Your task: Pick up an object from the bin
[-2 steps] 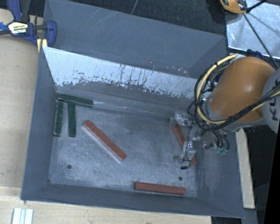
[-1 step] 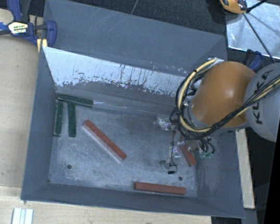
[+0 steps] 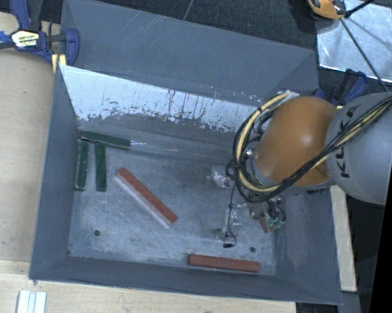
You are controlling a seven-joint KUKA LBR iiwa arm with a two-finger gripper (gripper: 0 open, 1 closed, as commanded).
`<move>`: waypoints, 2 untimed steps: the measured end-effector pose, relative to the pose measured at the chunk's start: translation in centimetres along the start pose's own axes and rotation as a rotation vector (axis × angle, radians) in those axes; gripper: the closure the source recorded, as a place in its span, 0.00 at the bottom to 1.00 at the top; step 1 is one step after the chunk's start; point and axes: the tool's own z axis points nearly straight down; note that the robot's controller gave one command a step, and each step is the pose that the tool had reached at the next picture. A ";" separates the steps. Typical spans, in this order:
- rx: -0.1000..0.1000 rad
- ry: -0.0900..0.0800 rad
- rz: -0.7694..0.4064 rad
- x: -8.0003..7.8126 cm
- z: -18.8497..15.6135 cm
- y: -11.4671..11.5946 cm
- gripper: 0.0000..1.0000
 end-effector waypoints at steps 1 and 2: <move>0.001 0.005 -0.007 -1.7 -0.9 3.1 0.00; -0.001 -0.008 -0.022 -1.9 0.6 6.1 0.00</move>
Offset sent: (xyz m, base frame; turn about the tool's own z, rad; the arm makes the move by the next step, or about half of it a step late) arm -0.0036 0.0758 -0.0401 -0.0275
